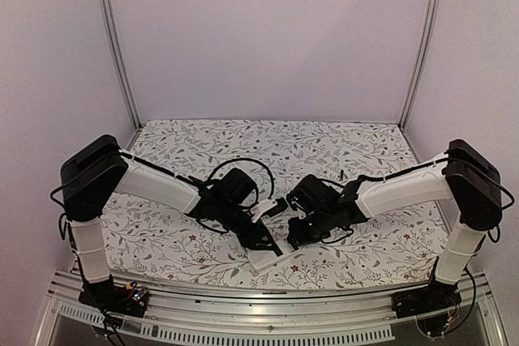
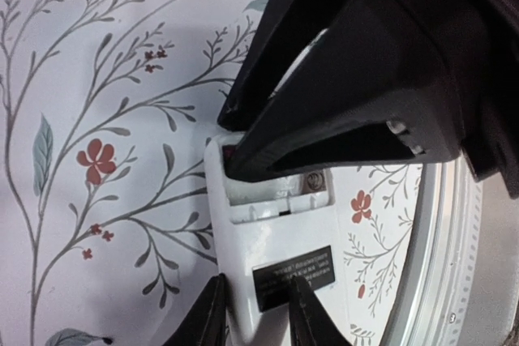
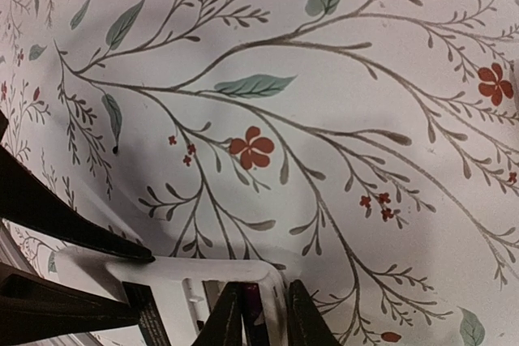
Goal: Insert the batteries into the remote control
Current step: Press the battery in the battery compartment, then pick up the battery at the center of the board.
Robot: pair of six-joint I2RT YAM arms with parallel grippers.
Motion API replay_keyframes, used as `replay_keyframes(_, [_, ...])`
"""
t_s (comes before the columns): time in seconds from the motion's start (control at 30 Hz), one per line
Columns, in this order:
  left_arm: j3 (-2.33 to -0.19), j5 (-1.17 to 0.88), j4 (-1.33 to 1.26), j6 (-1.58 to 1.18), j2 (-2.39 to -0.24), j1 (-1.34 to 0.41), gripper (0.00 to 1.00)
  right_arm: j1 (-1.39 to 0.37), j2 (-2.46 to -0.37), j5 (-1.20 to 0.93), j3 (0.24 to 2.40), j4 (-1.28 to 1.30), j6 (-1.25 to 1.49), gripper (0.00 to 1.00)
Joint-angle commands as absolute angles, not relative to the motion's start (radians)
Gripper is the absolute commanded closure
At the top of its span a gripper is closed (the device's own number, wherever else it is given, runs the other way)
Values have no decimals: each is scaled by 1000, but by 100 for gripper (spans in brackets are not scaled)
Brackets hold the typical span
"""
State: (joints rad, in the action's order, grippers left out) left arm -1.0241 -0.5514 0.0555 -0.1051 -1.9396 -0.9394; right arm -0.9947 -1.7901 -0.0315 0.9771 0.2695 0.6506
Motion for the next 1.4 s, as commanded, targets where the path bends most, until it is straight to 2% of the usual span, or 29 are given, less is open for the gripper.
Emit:
replay_keyframes(0.0, [-1019, -554, 91, -91, -1965, -939, 74, -989, -1801, 27, 949, 324, 649, 92])
replay_keyframes(0.1, [-1019, -553, 93, -88, -1961, -938, 74, -989, -1802, 28, 955, 326, 645, 92])
replay_keyframes(0.17, [-1016, -552, 92, -87, -1958, -937, 74, -989, -1798, 23, 963, 330, 639, 84])
replay_keyframes(0.27, [-1015, -550, 92, -87, -1955, -937, 74, -989, -1790, 21, 980, 344, 631, 79])
replay_keyframes(0.53, [-1018, -539, 103, -79, -1932, -934, 73, -982, -1736, 61, 1035, 391, 615, 78])
replay_keyframes(0.7, [-1039, -533, 105, -78, -1906, -919, 72, -901, -1646, 85, 1061, 417, 606, 78])
replay_keyframes(0.83, [-1066, -525, 115, -72, -1888, -916, 66, -754, -1606, 143, 1085, 498, 599, 73])
replay_keyframes(0.97, [-1078, -522, 127, -68, -1853, -909, 57, -576, -1638, 126, 1127, 520, 549, 63])
replay_keyframes(1.13, [-1073, -479, 130, -84, -1777, -901, 45, -438, -1821, 152, 1321, 545, 442, 61])
replay_keyframes(1.37, [-1025, -379, 132, -113, -1705, -900, 31, -367, -2078, 163, 1559, 631, 357, 59])
